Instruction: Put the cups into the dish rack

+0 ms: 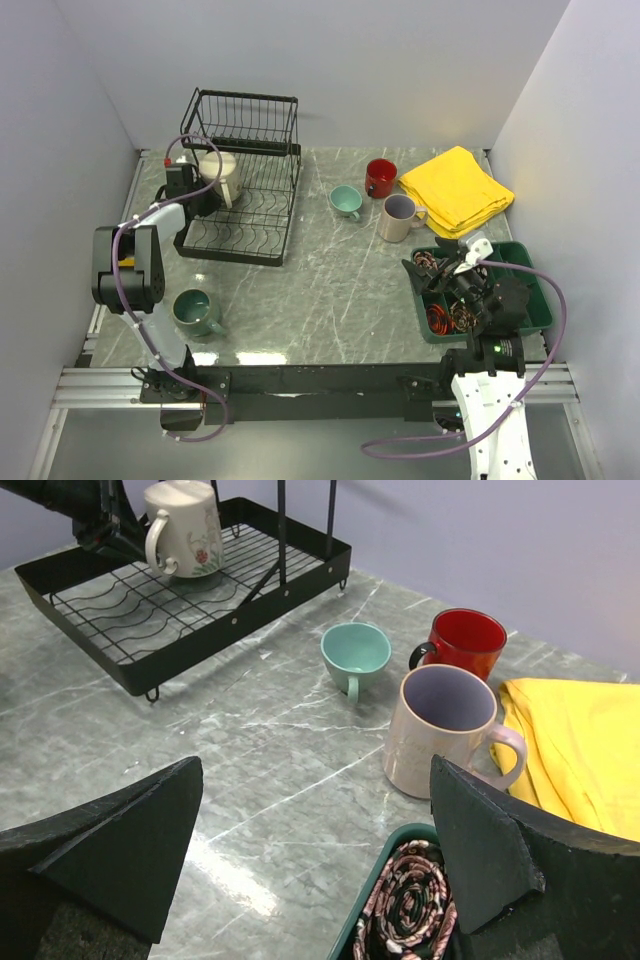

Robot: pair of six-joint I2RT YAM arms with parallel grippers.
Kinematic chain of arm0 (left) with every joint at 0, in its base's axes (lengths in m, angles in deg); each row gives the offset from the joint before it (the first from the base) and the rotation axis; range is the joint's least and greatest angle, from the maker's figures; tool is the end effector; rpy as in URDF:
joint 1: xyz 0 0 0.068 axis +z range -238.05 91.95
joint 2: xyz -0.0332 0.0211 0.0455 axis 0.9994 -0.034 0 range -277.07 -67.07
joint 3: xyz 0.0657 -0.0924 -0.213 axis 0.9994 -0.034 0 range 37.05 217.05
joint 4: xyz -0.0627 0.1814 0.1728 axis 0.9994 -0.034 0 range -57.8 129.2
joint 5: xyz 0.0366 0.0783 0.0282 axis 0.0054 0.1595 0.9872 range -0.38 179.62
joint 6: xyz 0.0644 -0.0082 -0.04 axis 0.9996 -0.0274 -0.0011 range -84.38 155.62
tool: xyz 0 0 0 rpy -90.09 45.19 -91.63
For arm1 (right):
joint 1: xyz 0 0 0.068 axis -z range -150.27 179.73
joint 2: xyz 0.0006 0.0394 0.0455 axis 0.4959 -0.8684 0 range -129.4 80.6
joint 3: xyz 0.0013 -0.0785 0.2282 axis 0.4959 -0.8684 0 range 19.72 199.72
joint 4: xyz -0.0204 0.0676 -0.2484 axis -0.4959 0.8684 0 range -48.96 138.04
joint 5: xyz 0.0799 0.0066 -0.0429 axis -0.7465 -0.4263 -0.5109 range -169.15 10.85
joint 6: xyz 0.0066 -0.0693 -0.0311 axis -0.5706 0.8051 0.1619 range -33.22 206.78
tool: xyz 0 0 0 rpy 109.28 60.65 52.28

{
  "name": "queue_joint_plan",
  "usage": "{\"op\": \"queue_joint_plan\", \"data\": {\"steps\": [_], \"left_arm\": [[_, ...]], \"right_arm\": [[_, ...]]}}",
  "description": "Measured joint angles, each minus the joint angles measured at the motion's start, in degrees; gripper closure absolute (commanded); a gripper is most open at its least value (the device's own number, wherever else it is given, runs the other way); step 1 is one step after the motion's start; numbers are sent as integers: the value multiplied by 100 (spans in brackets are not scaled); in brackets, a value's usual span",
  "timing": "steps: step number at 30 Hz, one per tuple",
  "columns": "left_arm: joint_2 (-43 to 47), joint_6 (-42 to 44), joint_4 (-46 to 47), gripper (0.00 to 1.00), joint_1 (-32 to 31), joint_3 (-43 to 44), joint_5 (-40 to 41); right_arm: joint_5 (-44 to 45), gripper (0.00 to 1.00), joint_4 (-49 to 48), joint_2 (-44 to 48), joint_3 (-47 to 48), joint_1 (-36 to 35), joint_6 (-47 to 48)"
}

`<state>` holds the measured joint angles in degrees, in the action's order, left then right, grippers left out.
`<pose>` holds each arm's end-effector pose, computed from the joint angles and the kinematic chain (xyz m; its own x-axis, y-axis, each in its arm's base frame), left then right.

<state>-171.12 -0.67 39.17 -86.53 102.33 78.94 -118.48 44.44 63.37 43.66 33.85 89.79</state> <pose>0.4094 -0.0011 0.1472 -0.5749 -0.5972 -0.5593 -0.2756 0.7850 -0.5549 0.1583 0.0296 0.2771 0.0879 -0.0470 -0.9950 -0.5718 0.8156 -0.0890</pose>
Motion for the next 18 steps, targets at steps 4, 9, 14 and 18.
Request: {"op": "queue_joint_plan", "data": {"steps": [4,9,14,18], "left_arm": [[0,-234,291,80,-2,0,20],[-48,-542,444,80,-2,92,103],[-343,-925,654,80,-7,372,208],[-533,-1211,769,80,-7,457,310]], "right_arm": [[-24,0,0,4,0,37,-9],[-50,0,-4,4,0,70,-17],[-63,0,-4,13,0,114,-17],[-72,0,-15,20,-2,149,-17]]}}
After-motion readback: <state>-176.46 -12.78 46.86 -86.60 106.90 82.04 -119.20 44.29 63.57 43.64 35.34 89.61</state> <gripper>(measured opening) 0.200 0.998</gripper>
